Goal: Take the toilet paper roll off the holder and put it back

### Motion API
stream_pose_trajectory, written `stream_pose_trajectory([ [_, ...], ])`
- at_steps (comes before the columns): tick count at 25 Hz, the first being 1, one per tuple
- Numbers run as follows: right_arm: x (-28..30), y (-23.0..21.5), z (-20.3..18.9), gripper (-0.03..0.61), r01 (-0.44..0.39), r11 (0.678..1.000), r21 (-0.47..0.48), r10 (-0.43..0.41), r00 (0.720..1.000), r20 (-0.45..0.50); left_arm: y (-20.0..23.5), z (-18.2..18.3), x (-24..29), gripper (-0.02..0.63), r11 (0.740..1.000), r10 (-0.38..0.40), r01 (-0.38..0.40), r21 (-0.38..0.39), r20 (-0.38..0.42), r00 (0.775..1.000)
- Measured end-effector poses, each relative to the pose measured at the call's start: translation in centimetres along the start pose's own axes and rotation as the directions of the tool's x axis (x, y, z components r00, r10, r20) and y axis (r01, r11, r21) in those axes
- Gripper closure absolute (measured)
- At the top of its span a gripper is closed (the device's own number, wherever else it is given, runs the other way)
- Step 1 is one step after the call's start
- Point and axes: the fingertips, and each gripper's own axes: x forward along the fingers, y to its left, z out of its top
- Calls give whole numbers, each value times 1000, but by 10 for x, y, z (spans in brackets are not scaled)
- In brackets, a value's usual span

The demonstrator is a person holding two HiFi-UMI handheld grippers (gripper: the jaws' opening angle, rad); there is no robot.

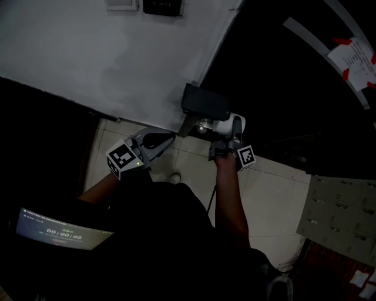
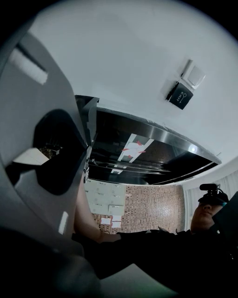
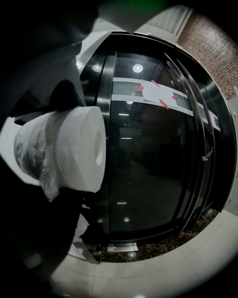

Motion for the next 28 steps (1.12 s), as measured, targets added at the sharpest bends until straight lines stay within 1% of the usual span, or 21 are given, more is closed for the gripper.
stream_pose_trajectory([
  [4, 5, -5, -19, 126, 5, 1000, 10, -5, 999, -32, 0, -1, -1, 611, 1000, 3, -3, 2, 0, 1000],
  [7, 7, -14, -31, 126, 18, 999, 38, -17, 999, -40, 0, 1, -2, 611, 1000, 6, -6, -6, -1, 1000],
  [10, 11, -19, -43, 126, 15, 999, 45, -12, 999, -52, 0, 0, -2, 611, 1000, 9, -9, -2, -1, 1000],
  [17, 23, -8, -86, 126, -5, 998, 66, 10, 998, -68, 4, -2, -5, 611, 1000, 23, -23, 5, -3, 1000],
  [20, 22, -6, -105, 126, -4, 999, 48, 7, 998, -67, 5, -1, -6, 611, 1000, 26, -26, 5, -2, 1000],
  [24, 21, -12, -109, 126, 1, 999, 32, 1, 999, -44, 4, 1, -5, 611, 1000, 27, -27, 0, -2, 1000],
  [28, 21, -9, -110, 124, -20, 999, 39, 22, 998, -58, 3, 0, -5, 611, 1000, 25, -25, -1, -4, 1000],
])
